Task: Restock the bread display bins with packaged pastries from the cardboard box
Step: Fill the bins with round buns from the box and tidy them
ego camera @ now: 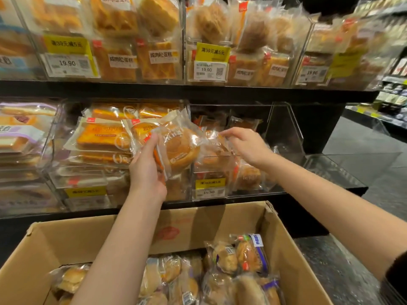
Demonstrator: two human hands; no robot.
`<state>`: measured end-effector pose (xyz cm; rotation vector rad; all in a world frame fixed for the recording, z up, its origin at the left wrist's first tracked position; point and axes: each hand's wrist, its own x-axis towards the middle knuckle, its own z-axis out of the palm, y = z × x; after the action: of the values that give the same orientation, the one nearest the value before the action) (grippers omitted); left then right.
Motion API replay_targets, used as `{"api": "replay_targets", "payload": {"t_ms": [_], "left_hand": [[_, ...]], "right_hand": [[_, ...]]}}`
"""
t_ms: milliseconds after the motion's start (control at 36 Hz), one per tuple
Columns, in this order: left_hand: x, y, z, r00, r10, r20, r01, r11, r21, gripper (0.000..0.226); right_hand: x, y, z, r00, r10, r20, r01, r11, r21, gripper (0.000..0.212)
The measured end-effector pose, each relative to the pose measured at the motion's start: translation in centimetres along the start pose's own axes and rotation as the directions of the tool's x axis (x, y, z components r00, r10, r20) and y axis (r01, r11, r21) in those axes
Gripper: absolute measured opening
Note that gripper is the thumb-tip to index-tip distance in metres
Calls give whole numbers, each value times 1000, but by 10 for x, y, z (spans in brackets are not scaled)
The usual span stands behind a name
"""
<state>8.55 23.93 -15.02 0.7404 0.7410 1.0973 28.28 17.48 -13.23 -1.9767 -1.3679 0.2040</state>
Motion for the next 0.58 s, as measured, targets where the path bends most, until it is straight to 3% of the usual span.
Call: {"api": "replay_targets", "payload": {"t_ms": [56,111,167,222,333,472,500,528,583], "left_hand": [[-2,0,6,999,9,50,-11,999,45,40],[-5,-3,15,992,9,123,-23,993,115,40],[-12,-8,28,980,27,197,-62,983,175,37],[-17,-18,41,964,54,259,-116,966,232,30],[-16,-45,69,929,52,366,-184,925,334,40],[6,-56,107,914,6,406,-194,886,422,49],[15,-58,115,910,46,412,-257,842,474,47],[25,-60,122,887,117,446,-381,729,568,43],[40,-63,130,792,189,580,-607,340,718,37]], "right_hand": [[-11,5,-16,989,107,-105,-76,962,261,31],[-21,4,-29,977,203,61,-206,844,495,40],[-33,3,-38,943,196,270,-317,780,539,58],[-42,1,-39,918,151,366,-338,781,525,70],[-49,4,-39,958,124,260,-248,812,529,38],[-45,27,-67,973,230,32,-207,800,563,44],[-43,34,-72,965,257,-46,-188,807,560,45],[-39,41,-76,953,277,-120,-167,816,553,45],[-30,56,-84,922,311,-229,-149,834,531,48]]}}
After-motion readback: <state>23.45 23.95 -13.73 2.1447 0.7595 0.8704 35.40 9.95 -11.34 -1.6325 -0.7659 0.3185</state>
